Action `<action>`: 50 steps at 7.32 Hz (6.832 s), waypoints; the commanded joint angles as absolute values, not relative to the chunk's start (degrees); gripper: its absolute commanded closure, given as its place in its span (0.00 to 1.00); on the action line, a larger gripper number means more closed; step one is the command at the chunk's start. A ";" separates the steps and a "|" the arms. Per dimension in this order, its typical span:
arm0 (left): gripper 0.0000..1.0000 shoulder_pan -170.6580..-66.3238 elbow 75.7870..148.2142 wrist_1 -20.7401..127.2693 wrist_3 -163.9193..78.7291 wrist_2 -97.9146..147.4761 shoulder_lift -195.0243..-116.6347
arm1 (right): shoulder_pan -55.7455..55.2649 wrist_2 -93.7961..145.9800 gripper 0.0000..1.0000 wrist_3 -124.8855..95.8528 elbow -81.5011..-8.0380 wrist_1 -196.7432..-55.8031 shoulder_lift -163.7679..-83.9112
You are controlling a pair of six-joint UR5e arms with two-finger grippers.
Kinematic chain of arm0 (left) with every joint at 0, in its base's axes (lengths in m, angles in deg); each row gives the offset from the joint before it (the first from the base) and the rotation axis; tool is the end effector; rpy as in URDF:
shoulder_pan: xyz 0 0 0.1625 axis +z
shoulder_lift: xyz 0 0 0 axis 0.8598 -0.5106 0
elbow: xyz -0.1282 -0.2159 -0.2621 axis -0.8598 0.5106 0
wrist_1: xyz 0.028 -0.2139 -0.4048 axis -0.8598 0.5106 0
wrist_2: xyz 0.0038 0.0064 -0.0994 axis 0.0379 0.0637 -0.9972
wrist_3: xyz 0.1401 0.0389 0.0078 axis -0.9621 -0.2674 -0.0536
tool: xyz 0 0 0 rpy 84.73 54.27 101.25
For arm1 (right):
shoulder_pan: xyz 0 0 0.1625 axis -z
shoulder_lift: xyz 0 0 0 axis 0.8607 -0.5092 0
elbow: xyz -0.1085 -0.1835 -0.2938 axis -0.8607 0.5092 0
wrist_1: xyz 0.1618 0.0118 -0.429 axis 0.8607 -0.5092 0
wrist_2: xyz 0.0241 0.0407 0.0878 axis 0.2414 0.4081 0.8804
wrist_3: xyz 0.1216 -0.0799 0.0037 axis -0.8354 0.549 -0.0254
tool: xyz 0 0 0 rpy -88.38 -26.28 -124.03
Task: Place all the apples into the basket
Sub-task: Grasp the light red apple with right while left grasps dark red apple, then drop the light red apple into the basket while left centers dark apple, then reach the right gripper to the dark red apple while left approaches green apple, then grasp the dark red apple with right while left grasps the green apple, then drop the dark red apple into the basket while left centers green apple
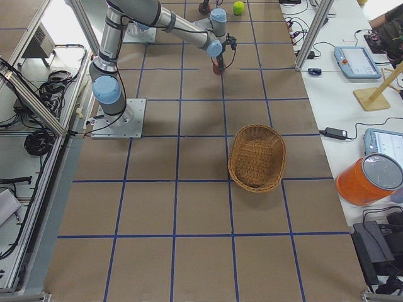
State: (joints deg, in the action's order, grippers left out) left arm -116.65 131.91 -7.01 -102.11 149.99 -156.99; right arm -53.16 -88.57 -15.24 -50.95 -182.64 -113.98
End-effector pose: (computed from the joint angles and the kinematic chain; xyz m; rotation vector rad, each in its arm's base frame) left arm 0.2063 -0.5052 0.0569 0.3429 2.9950 0.3831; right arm 0.3616 -0.5339 0.0614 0.1442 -3.1328 0.1175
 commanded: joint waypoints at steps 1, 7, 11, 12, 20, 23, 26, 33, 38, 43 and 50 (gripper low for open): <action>0.64 -120.53 127.59 0.56 -93.34 144.63 -154.79 | -50.66 -82.20 1.00 -15.16 -50.66 -181.89 -116.59; 0.64 -157.49 119.99 1.34 -34.75 125.17 -158.55 | -5.36 -84.47 1.00 34.42 -46.55 -171.24 -124.74; 0.44 -169.25 119.65 -9.31 -17.77 125.24 -165.41 | 0.67 -89.83 0.31 48.30 -32.29 -174.59 -109.76; 0.00 -169.25 119.38 -9.49 -17.69 125.59 -164.98 | 2.33 -89.66 0.13 50.65 -31.85 -174.77 -109.15; 0.00 -140.73 115.61 0.44 -54.33 130.50 -153.03 | -22.02 -81.85 0.00 20.96 -39.18 -151.13 -125.54; 0.00 -130.51 110.62 -0.52 -77.46 133.66 -158.27 | -43.29 -82.09 0.00 -4.09 -48.78 -162.94 -127.25; 0.00 -123.39 100.52 -0.61 -93.48 136.67 -168.81 | -47.92 -82.79 0.00 -8.66 -56.95 -181.05 -122.08; 0.13 -122.93 95.65 -0.26 -97.84 137.54 -180.10 | -47.58 -82.89 0.92 -8.39 -57.33 -195.43 -115.11; 0.58 -134.21 98.27 15.79 -72.19 137.11 -167.12 | -21.72 -83.58 0.99 14.38 -34.71 -162.19 -121.89; 0.58 -161.55 103.55 8.30 -26.91 130.18 -165.14 | 5.06 -85.18 0.96 49.83 -28.33 -166.47 -109.43; 0.00 -171.10 115.61 -11.06 -21.73 130.77 -166.31 | 0.44 -83.59 0.00 46.49 -21.23 -158.65 -110.36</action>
